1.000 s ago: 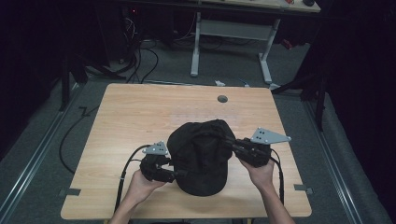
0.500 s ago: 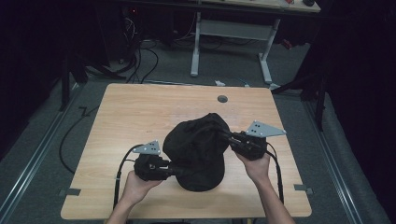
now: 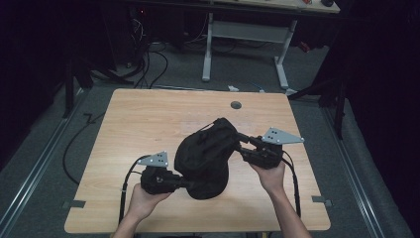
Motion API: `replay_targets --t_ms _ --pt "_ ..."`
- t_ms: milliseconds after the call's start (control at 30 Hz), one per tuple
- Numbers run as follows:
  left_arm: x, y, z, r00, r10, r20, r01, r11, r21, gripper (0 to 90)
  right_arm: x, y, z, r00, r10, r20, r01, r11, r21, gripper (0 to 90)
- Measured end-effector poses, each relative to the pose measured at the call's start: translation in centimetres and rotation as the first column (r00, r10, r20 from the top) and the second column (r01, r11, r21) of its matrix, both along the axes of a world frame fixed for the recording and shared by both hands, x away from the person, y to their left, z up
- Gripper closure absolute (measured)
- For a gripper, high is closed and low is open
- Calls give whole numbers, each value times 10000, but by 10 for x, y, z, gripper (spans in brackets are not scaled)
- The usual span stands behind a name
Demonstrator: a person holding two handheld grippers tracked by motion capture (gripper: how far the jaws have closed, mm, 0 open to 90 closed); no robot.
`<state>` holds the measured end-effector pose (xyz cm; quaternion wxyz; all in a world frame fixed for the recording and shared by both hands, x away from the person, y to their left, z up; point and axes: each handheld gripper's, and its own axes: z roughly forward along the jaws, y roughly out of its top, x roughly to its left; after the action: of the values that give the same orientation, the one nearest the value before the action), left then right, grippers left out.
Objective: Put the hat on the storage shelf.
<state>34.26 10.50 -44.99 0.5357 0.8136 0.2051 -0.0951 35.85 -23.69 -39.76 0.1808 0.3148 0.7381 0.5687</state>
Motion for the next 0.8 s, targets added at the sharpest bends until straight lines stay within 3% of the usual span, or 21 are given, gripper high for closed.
replay_targets --t_ms 100,333,367,433,500,533,567,600,633,667,767,800 --pt "-1 1 1 9998 169 127 -170 9998 48 860 -2 -6 -3 9993 -365 -17 365 9992 186 425" --pt "1 9 4 9967 782 211 -781 9969 -28 859 -5 -18 -19 9943 -928 -517 926 9957 -71 377" --pt "1 11 5 9951 962 244 -960 9953 -88 860 -6 -22 -29 9899 -1163 -814 1134 9928 -397 371" --pt "1 12 6 9941 1045 283 -1043 9945 -91 860 -7 -23 -33 9870 -1303 -936 1257 9906 -532 372" --pt "2 14 8 9907 1311 370 -1306 9913 -168 859 -8 -28 -49 9694 -2008 -1411 1840 9752 -1232 381" --pt "2 14 8 9907 1311 370 -1306 9913 -168 859 -8 -28 -49 9694 -2008 -1411 1840 9752 -1232 381" --pt "3 15 10 9894 1391 421 -1386 9902 -162 859 -9 -31 -63 9536 -2554 -1597 2256 9568 -1832 385" --pt "3 16 10 9875 1509 457 -1502 9885 -191 859 -9 -31 -63 9536 -2554 -1597 2256 9568 -1832 385" --pt "3 17 11 9862 1580 485 -1571 9873 -216 859 -10 -32 -69 9458 -2763 -1705 2394 9482 -2087 385" --pt "4 18 12 9848 1665 486 -1654 9859 -250 859 -11 -35 -81 9305 -3137 -1893 2614 9304 -2569 384" --pt "6 21 14 9782 1992 580 -1978 9798 -294 859 -13 -38 -96 9125 -3529 -2069 2796 9072 -3142 379" --pt "6 21 14 9782 1992 580 -1978 9798 -294 859 -13 -38 -96 9125 -3529 -2069 2796 9072 -3142 379"
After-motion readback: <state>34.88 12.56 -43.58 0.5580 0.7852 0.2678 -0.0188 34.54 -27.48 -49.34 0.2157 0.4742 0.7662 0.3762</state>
